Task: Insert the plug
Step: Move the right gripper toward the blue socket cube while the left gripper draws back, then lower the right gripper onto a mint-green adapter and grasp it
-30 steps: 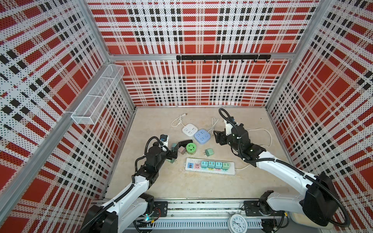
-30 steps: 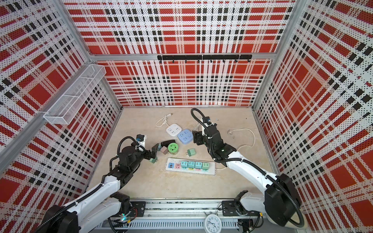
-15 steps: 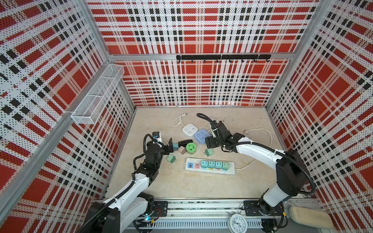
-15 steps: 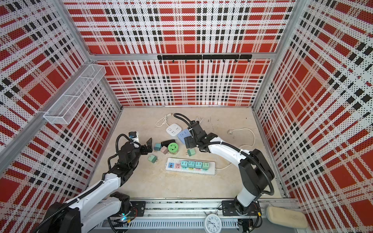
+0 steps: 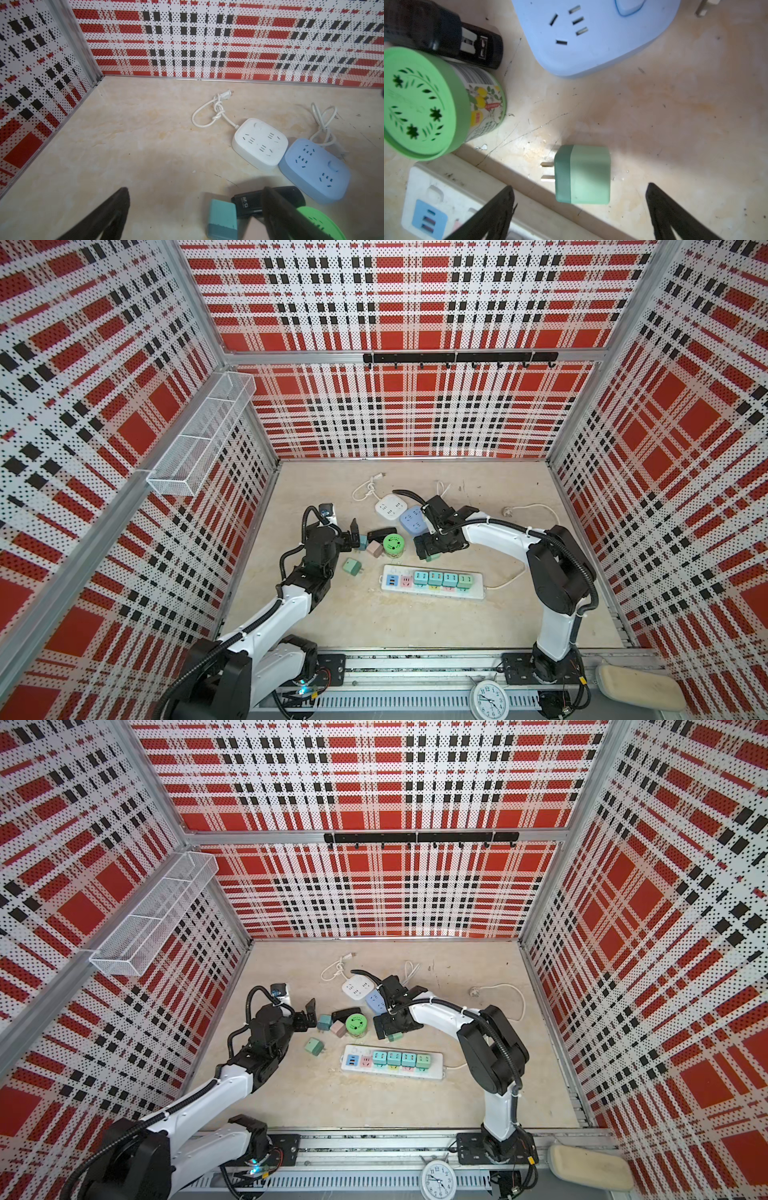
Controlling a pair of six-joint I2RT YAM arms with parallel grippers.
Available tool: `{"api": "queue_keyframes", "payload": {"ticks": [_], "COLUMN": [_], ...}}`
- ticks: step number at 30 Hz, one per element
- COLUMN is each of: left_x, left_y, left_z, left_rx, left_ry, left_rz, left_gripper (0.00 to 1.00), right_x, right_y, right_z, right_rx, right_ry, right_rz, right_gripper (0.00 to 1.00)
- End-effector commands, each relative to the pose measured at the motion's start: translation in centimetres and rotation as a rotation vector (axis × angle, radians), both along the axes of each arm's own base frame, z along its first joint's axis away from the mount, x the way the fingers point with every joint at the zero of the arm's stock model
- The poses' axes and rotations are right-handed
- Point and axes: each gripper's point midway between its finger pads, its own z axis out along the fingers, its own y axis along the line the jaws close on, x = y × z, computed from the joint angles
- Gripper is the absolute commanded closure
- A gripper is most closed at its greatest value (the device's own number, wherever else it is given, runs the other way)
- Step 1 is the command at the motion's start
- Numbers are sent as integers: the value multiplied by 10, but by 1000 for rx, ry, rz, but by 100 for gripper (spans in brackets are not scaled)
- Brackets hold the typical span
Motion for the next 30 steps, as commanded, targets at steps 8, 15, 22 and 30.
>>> {"api": "queue_keyframes", "payload": {"ticks": [8, 15, 22, 30], "left_x": [-9, -8, -9, -9], "left_y": [5, 0, -1, -1], "left_z": [6, 5, 4, 4], "left_rx": [0, -6, -6, -7], "left_ry": [-20, -9, -4, -1], "left_rz": [0, -24, -30, -32], "left_gripper": [1, 1, 1, 1], "right_x": [7, 18, 26, 28], "right_y": [-25, -60, -114, -131], "right_z": [-28, -31, -27, -21], "right_rx": [-166, -182, -223, -260], "right_ry": [14, -3, -30, -58], "right_rz": [-106, -197, -307, -333], "right_gripper": [7, 18, 26, 17]}}
